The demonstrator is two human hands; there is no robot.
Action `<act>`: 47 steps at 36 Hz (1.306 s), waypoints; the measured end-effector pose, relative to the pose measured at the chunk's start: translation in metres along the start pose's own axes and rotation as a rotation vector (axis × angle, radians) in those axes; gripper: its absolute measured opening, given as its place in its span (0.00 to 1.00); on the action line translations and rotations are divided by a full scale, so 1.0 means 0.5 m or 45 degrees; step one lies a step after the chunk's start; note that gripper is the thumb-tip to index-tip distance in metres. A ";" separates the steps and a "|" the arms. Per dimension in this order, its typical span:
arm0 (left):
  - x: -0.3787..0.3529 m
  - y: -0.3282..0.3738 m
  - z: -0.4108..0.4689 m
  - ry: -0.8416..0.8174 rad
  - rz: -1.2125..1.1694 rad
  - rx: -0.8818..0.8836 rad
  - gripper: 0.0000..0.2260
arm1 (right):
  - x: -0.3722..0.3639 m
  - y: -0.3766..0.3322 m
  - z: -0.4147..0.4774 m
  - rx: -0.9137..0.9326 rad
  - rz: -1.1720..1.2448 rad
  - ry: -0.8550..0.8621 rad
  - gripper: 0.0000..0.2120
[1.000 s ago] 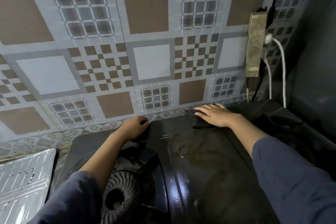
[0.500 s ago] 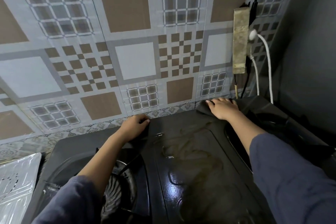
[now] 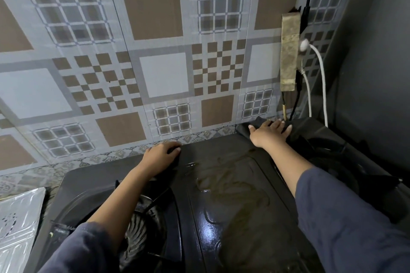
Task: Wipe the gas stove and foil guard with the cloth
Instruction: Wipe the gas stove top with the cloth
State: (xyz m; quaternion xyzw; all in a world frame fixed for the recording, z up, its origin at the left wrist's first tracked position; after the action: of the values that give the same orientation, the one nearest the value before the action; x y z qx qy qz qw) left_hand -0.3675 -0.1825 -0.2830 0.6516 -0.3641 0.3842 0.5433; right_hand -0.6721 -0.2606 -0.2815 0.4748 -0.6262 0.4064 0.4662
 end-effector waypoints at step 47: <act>0.008 -0.027 -0.056 -0.128 0.213 -0.066 0.23 | -0.071 -0.241 -0.232 0.581 0.018 0.070 0.26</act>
State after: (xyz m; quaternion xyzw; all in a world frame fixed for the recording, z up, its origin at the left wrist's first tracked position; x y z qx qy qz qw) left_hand -0.3565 -0.1532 -0.2821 0.6231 -0.4537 0.3857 0.5070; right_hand -0.5278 -0.1690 -0.2808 0.5523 -0.5085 0.5535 0.3605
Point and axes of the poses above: each hand's wrist, its own z-axis towards the middle knuckle, its own x-axis out of the back of the hand, y = z × x, the point moved 10 cm from there along z, towards the middle knuckle, and after that the axes turned 5 degrees about x, right-handed, at the moved point
